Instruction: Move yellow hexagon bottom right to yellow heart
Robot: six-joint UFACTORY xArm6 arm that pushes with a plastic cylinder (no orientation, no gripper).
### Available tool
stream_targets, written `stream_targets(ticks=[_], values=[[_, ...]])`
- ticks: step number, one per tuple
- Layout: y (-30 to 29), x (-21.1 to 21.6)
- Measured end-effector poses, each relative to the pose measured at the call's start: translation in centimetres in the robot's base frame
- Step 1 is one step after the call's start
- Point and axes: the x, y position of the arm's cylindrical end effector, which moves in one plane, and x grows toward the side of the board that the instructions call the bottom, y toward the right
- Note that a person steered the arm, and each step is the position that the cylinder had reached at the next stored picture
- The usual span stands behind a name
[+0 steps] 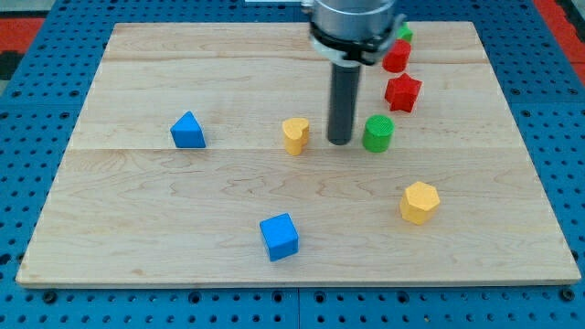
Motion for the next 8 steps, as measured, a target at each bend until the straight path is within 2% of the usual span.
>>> stream_targets(ticks=[2, 3, 4, 5, 6, 7, 8], values=[[5.2, 0.2], [5.5, 2.4], [11.3, 6.2], [10.7, 9.1], [3.9, 9.2], [2.7, 9.2], [8.3, 10.7]])
